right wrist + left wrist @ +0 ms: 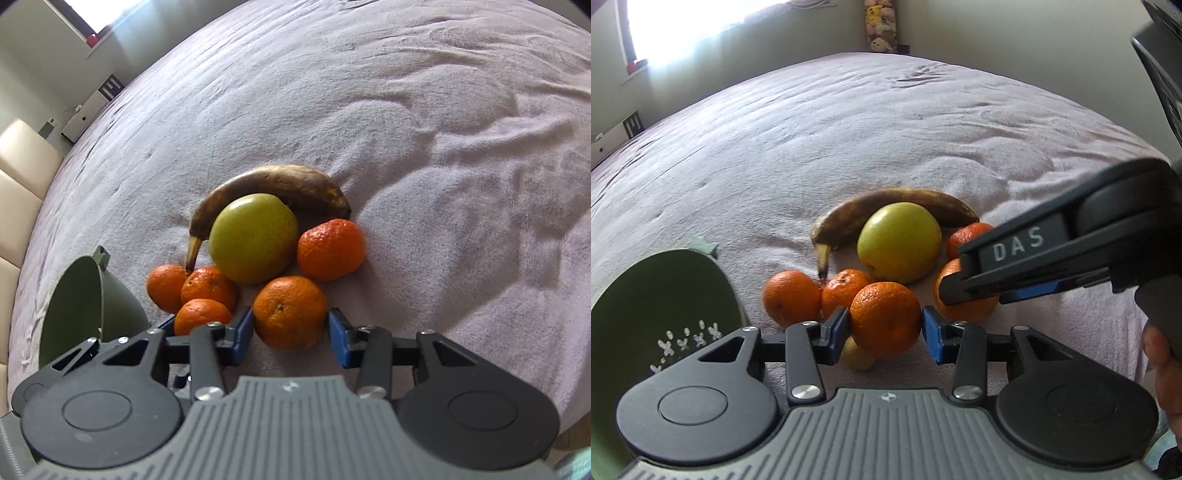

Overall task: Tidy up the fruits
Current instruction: 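Carry both held tangerines over the green colander and lower them inside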

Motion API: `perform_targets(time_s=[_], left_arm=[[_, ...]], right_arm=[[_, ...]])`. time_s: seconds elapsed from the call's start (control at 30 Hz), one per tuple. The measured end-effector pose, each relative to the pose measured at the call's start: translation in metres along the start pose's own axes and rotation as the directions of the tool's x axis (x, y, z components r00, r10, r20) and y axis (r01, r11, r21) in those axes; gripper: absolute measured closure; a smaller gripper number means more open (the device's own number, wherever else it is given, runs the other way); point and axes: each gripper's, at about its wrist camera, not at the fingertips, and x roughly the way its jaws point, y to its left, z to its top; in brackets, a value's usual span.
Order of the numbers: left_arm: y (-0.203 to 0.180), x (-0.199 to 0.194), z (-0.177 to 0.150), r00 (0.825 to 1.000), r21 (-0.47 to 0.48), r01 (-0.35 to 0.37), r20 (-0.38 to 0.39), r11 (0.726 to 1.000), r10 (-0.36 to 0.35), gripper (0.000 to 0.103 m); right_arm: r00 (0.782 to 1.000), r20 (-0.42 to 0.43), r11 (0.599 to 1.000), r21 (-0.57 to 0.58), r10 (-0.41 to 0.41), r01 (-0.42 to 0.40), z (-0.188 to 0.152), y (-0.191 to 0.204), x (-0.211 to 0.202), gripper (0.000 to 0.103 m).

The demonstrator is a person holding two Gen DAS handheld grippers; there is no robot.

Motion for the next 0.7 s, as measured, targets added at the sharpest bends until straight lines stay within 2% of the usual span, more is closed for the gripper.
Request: perform_targets(time_s=[0.33,0.53,0.7], left_arm=[[0.026,-0.032,0.013,0.999,-0.136,0.042,0.033,0.990,-0.038,0.055],[0.052,-0.055,0.016,0.999,-0.222,0.029,0.049,0.975,-0.019,0.055],[0.077,-0.072,0.017,0.999,-0.302,0.005,0.043,0.953,0.009,0.055]], right_arm=[[0.998,0.057,0.999,-0.034,0.030,-0.028,0.004,0.013,-0.021,0.062],[0.996,0.067,0.996,-0.064,0.065,-0.061,0.003,0.026,-0.031,0.062],[0.993,0.065,0.987,-0.132,0.101,-0.092,-0.002,0.047,-0.036,0.062]])
